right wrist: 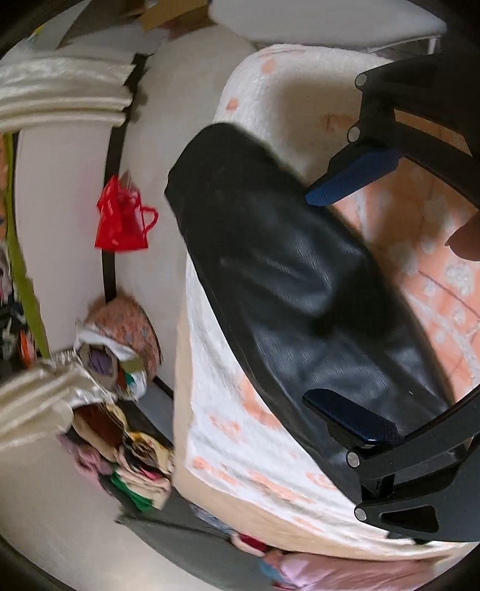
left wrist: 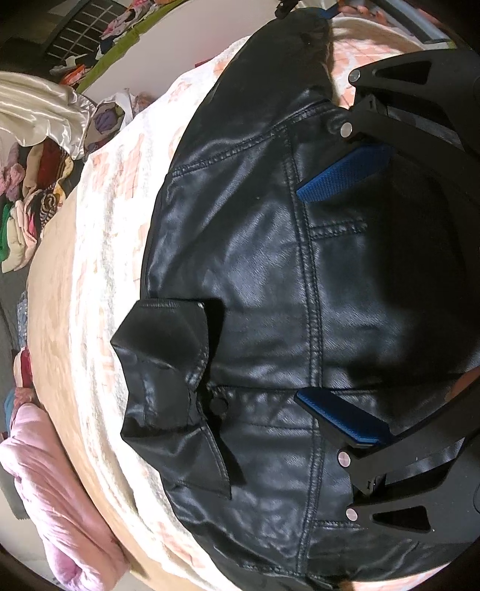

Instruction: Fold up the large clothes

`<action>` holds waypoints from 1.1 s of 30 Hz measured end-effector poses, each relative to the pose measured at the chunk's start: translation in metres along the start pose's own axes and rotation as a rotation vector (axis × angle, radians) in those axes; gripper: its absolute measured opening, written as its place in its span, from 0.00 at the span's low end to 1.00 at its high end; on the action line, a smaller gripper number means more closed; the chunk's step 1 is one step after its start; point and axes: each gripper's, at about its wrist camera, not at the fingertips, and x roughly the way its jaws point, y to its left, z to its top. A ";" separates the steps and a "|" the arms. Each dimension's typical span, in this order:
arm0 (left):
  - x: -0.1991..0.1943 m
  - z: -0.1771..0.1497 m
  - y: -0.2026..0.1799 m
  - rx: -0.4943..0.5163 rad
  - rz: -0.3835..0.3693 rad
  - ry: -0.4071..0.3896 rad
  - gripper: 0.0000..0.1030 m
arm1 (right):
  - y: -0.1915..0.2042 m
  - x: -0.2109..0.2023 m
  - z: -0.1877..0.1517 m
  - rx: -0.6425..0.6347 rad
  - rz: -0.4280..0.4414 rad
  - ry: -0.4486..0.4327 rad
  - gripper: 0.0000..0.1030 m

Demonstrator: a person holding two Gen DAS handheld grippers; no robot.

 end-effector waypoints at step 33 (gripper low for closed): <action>-0.041 0.020 0.049 -0.047 -0.059 -0.036 0.91 | 0.021 -0.034 0.032 0.086 0.682 -0.137 0.10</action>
